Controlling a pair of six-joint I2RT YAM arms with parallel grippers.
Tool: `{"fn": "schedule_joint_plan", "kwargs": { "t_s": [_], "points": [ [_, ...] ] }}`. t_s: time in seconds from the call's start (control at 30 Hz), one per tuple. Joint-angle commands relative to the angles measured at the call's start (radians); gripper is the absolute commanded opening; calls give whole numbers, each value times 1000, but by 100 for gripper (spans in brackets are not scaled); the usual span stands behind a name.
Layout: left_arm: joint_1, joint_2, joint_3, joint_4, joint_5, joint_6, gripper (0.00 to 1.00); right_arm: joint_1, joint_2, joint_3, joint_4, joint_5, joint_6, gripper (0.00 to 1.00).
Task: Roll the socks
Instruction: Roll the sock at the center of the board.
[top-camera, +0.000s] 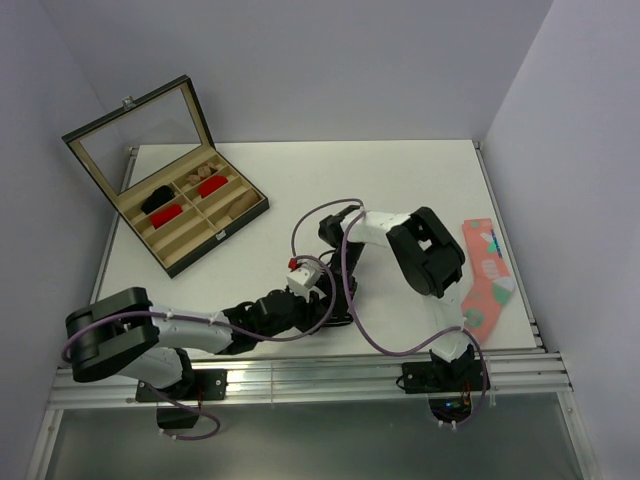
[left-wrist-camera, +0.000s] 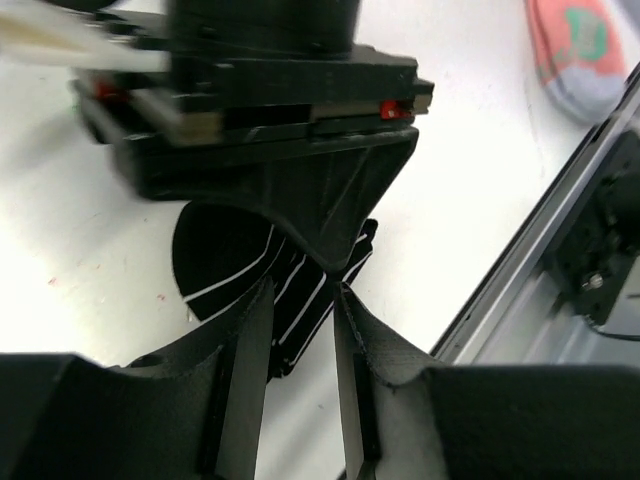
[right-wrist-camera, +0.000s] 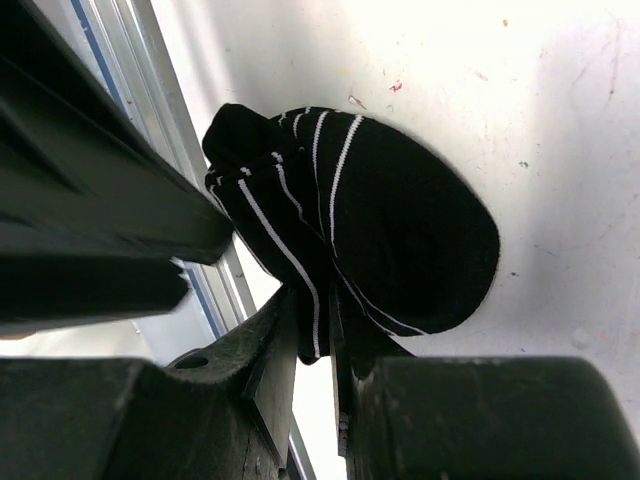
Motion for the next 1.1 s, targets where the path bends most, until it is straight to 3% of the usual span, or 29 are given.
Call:
{"fn": "schedule_joint_plan", "kwargs": {
  "t_s": [0.0,0.53,0.67,0.83,1.07],
  "points": [
    [-6,61,62,-43,60,102,36,-4,32,38,44,65,-3,23],
    [-3,201,92,-20,73,60,33,-5,39,36,47,62,7,23],
    [-3,238,97,-18,79,25,24,-5,33,31,60,62,21,24],
    [-3,264,83,-10,84,-33,1,-5,12,5,119,62,82,25],
    [-3,293,-4,66,122,-127,0,-51,-68,-44,220,66,162,34]
  ]
}}
